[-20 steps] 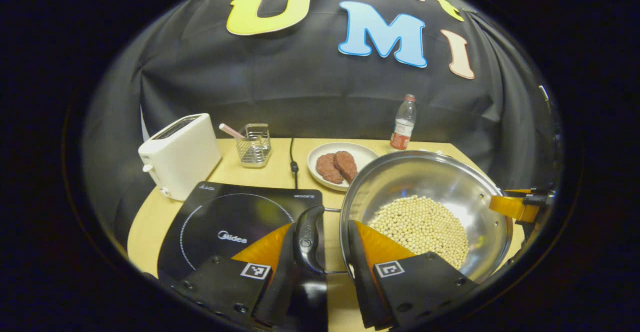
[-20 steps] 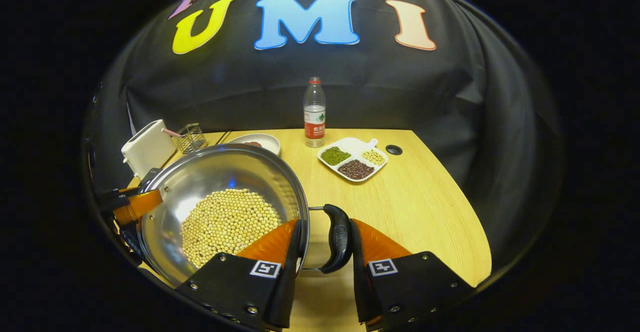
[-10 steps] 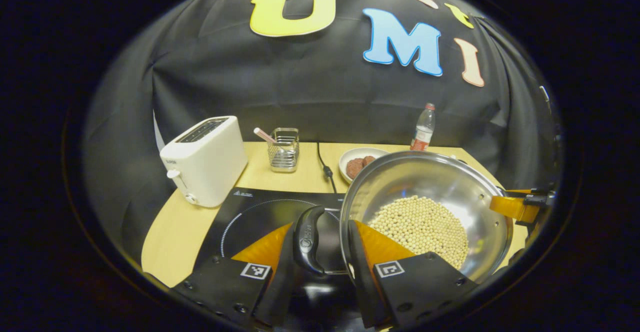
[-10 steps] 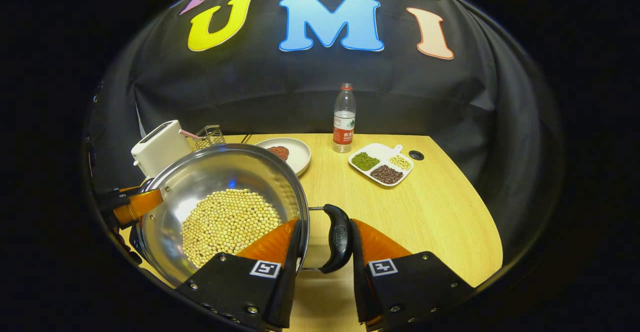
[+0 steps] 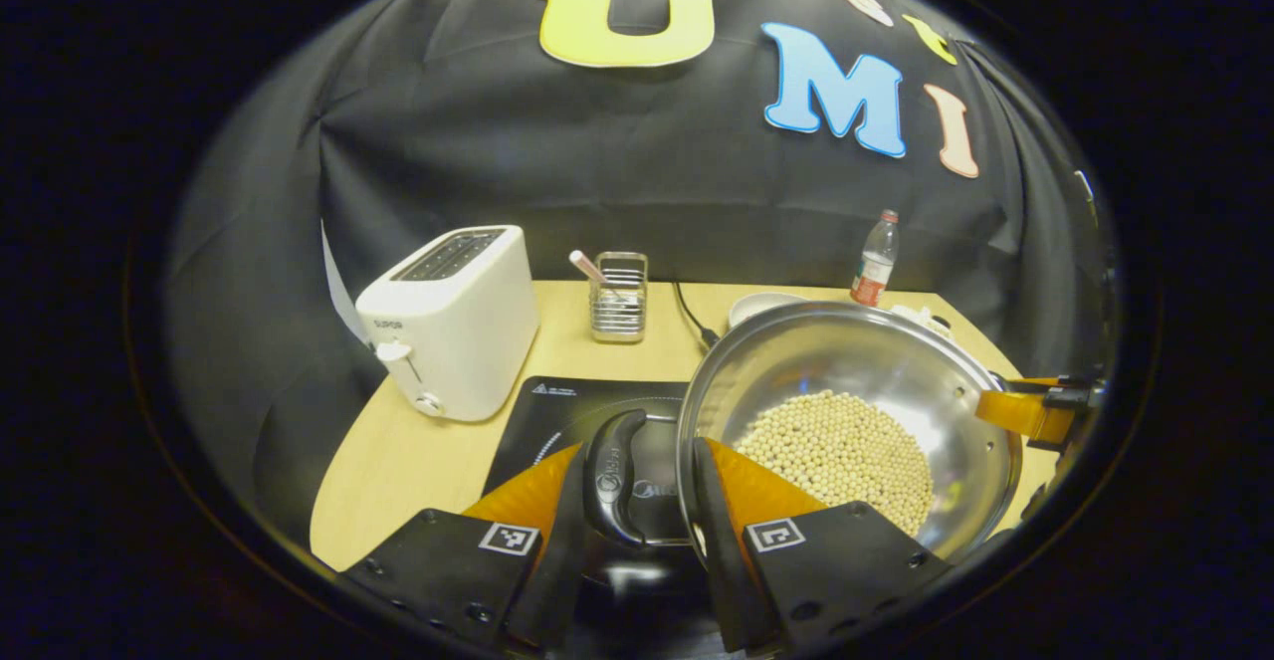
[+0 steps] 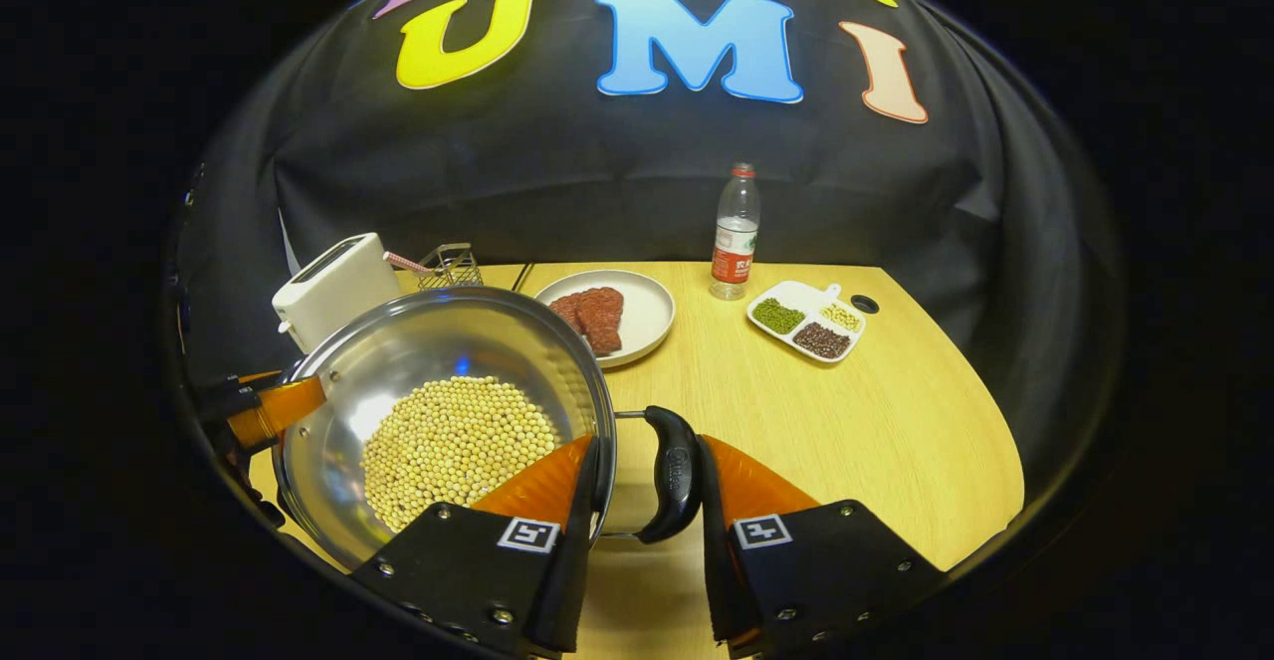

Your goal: First push the handle of the pot to place it horizontally, then grasp the pot with both hands and set it on the induction cooktop.

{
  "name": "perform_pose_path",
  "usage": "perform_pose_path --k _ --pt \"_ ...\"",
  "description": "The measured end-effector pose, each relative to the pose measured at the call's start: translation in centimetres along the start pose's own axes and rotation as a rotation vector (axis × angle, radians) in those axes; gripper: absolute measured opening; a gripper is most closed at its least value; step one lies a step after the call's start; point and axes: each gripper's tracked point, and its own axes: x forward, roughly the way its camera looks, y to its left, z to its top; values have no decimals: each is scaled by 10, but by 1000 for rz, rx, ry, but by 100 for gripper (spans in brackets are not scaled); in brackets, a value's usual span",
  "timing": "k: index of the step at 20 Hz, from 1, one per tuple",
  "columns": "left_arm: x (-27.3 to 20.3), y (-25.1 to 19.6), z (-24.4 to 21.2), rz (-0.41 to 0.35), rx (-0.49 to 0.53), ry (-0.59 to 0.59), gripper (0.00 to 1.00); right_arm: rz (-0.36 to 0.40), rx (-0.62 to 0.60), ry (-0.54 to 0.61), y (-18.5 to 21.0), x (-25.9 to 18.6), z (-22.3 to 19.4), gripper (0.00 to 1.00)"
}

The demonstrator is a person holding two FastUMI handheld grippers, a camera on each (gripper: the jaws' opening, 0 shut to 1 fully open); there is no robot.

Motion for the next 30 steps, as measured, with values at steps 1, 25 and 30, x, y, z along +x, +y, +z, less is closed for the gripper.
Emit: perform_pose_path --k 1,25,30 --pt "0 8 0 2 2 -1 58 1 2 3 7 0 -1 49" --pt "17 113 -24 38 -25 29 60 57 21 39 104 23 -11 49" --pt "10 123 -7 86 -13 -69 84 83 -13 -58 102 14 12 84"
